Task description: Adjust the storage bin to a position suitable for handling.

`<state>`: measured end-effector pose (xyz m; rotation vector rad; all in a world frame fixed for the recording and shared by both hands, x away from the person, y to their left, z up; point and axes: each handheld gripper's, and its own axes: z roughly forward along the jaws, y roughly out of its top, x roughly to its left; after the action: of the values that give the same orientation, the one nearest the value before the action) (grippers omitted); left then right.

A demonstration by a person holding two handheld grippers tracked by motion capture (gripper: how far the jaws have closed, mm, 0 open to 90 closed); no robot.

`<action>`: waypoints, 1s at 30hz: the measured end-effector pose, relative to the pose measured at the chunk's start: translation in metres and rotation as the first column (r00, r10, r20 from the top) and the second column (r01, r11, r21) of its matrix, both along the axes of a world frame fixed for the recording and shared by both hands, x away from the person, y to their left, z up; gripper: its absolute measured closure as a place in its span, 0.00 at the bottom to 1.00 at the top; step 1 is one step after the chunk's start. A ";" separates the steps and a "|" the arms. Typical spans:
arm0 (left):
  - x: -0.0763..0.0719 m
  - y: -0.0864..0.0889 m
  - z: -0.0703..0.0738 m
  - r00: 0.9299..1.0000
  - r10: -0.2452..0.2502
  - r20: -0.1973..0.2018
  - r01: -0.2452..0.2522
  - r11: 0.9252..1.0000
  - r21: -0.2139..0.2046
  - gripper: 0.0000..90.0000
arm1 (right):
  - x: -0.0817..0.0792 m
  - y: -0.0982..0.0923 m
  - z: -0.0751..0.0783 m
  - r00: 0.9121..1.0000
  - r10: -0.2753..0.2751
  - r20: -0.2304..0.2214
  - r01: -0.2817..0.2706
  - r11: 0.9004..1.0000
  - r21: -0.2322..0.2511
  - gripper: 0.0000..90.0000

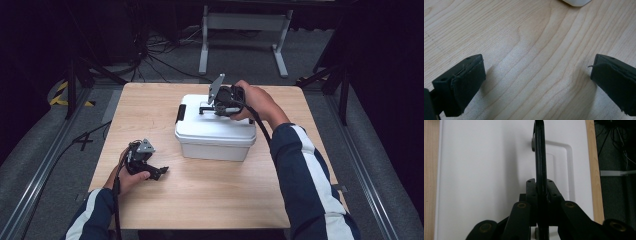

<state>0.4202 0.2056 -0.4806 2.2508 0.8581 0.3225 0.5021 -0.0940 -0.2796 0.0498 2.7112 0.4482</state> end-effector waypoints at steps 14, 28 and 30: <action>0.000 0.000 0.000 1.000 0.000 0.000 0.000 1.000 0.000 0.00 | -0.005 -0.011 0.013 0.999 -0.010 0.045 0.007 0.999 0.050 0.94; 0.000 0.000 0.000 1.000 -0.001 0.001 0.001 1.000 0.001 0.00 | -0.012 -0.032 0.023 0.997 -0.014 0.073 0.008 0.996 0.087 0.94; 0.000 0.000 0.000 1.000 0.001 0.000 -0.001 1.000 -0.001 0.00 | -0.013 -0.038 0.025 0.997 -0.024 0.078 0.017 0.996 0.092 0.94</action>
<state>0.4202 0.2055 -0.4806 2.2501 0.8588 0.3225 0.4894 -0.1322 -0.2545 0.0834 2.6092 0.5555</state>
